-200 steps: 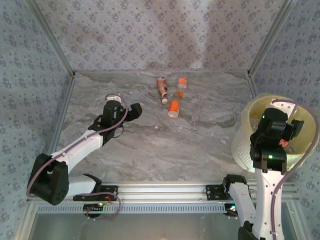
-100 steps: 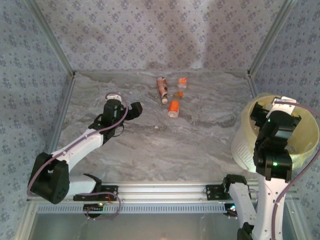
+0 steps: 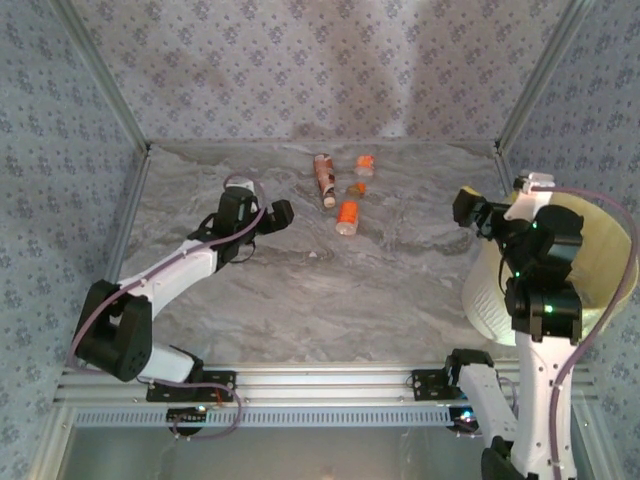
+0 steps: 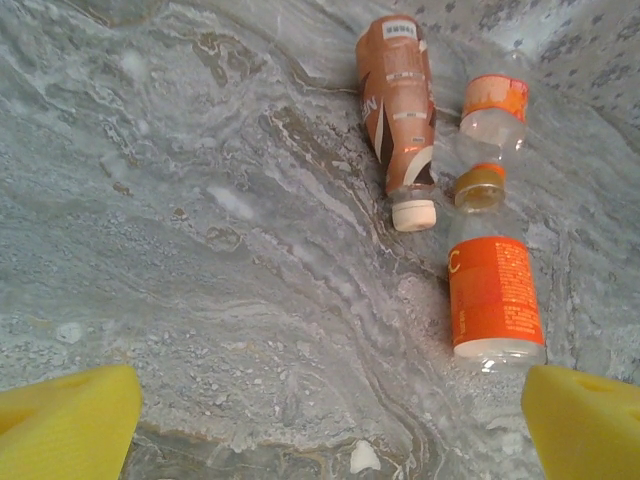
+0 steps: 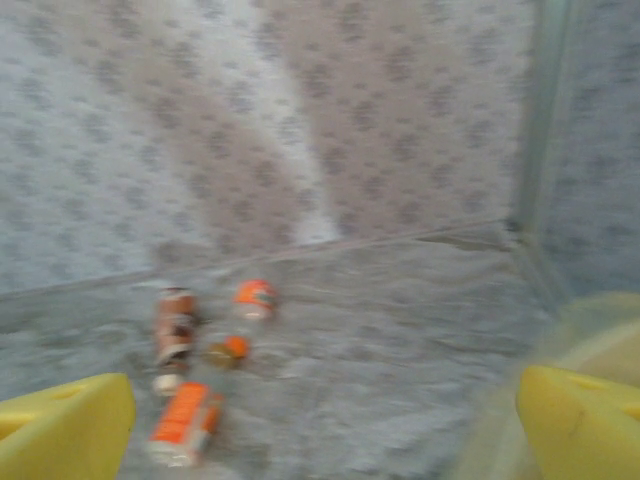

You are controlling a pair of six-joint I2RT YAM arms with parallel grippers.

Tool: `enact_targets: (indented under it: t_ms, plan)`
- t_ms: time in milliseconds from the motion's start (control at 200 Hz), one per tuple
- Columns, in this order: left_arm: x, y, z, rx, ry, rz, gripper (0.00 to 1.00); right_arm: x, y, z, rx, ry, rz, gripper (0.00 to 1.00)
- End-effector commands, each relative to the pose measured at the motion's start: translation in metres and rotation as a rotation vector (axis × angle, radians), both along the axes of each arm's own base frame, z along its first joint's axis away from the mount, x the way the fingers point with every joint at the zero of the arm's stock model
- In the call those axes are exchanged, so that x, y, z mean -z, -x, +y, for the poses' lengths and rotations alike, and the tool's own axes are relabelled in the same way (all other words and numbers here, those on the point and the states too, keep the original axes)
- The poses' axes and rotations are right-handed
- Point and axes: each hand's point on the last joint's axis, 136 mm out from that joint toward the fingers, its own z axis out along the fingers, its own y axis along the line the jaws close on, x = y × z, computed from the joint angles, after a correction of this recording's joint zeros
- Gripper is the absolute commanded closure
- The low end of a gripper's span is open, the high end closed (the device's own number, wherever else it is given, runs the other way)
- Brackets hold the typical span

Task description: Put the plastic bottles in the bin

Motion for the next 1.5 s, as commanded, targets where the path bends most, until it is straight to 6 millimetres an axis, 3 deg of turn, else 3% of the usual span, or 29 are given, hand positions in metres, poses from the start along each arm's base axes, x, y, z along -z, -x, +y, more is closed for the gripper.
enact_targets:
  t_ms: [0, 155, 325, 335, 360, 480, 560, 635, 879, 1019, 1499]
  plan:
    - [-0.003, -0.001, -0.004, 0.001, 0.018, 0.027, 0.02, -0.013, -0.014, 0.053, -0.249, -0.132, -0.038, 0.00]
    - [-0.002, 0.002, 0.001, -0.021, 0.005, 0.035, 0.02, 0.015, -0.041, 0.102, -0.326, 0.027, 0.041, 0.00]
    - [0.000, 0.007, 0.013, -0.059, -0.026, 0.037, 0.02, 0.082, -0.082, 0.151, -0.304, 0.169, 0.212, 0.00]
    - [-0.001, 0.007, 0.014, -0.060, -0.026, 0.035, 0.02, 0.074, -0.086, 0.153, -0.295, 0.168, 0.198, 0.00]
    - [-0.001, 0.008, 0.015, -0.065, -0.030, 0.036, 0.02, 0.078, -0.091, 0.159, -0.279, 0.174, 0.206, 0.00]
    - [0.000, 0.011, 0.020, -0.076, -0.047, 0.040, 0.02, 0.115, -0.115, 0.187, -0.225, 0.163, 0.305, 0.00]
    - [0.001, 0.013, 0.024, -0.085, -0.058, 0.043, 0.02, 0.137, -0.129, 0.194, -0.146, 0.099, 0.359, 0.00]
    - [0.002, 0.014, 0.027, -0.095, -0.062, 0.043, 0.02, 0.169, -0.138, 0.205, -0.132, 0.050, 0.444, 0.00]
    - [0.006, 0.021, 0.036, -0.118, -0.080, 0.050, 0.02, 0.243, -0.169, 0.213, 0.043, 0.034, 0.662, 0.02]
    - [0.008, 0.025, 0.041, -0.130, -0.086, 0.051, 0.02, 0.275, -0.183, 0.213, 0.133, 0.035, 0.697, 0.09]
    - [0.013, 0.029, 0.051, -0.155, -0.112, 0.055, 0.02, 0.341, -0.200, 0.206, 0.240, 0.009, 0.759, 0.29]
